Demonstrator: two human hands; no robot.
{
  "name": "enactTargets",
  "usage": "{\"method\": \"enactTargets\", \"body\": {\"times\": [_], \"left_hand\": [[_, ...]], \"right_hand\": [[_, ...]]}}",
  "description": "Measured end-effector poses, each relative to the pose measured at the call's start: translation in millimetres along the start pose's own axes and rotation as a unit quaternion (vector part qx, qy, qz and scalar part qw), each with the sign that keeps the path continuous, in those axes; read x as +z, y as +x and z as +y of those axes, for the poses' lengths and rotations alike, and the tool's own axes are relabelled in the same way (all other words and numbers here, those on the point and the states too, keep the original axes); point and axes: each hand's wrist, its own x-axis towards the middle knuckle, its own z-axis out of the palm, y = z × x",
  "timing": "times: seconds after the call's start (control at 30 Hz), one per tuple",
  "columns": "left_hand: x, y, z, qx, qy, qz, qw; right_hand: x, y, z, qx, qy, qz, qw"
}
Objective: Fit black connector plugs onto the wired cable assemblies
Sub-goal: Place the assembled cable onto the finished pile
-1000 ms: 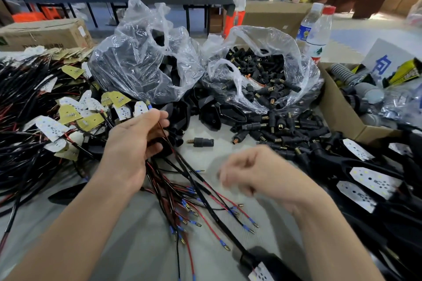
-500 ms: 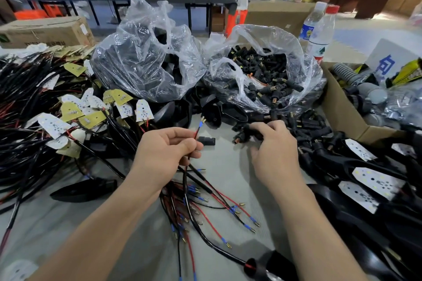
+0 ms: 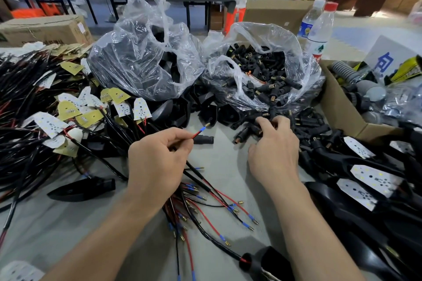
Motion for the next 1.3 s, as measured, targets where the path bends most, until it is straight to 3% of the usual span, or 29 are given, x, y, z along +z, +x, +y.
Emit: {"method": "enactTargets", "body": {"times": [0.17,0.23,0.33,0.4,0.47,0.53,0.63,0.77,0.97,1.1,1.3], "left_hand": [[2.0,-4.0,-3.6,0.037,0.010,0.012,0.999],[3.0,-4.2,-5.1,0.033,0.003,0.014,0.999],[4.8,-3.6,-8.0,0.029,0.001,0.011,1.000],[4.8,-3.2,-9.4,0.044,0.006,0.008,0.999],[4.5,-3.2,-9.9,0.088,0.039,0.020,0.995],[4.8,-3.2,-10.5,0.117,0.062,0.035,0.991],[6.9,-5.9,-11.0,0.091,0.029,0.019,0.995],[9.1,-6.9,-12.9,0.082,0.015,0.016,0.996],[11.0,-10.4,-8.7,0.089,0.006,0.018,0.996],[7.8,-7.3,-6.9,0.073,0.017,0.032,0.997],[7.3,-8.8,-0.8,0.050,0.019,0.032,0.998]], "right_hand": [[5.9,3.7,6.6,0.013,-0.038,0.003,0.999],[4.2,6.2,11.7,0.041,0.064,0.034,0.997],[-5.1,4.9,11.7,0.026,0.200,0.143,0.969],[-9.3,2.1,3.0,0.022,0.278,0.144,0.949],[-9.0,-1.5,-9.3,0.052,0.420,0.075,0.903],[-8.7,-6.9,-21.2,0.097,0.576,-0.029,0.811],[-11.1,-11.6,-25.9,0.111,0.646,-0.138,0.742],[-18.6,-8.4,-21.3,0.147,0.715,-0.166,0.663],[-20.3,-13.7,-24.0,0.099,0.695,-0.205,0.682],[-20.8,-17.1,-23.9,0.063,0.650,-0.205,0.729],[-19.4,-16.3,-21.7,0.079,0.645,-0.213,0.729]]}}
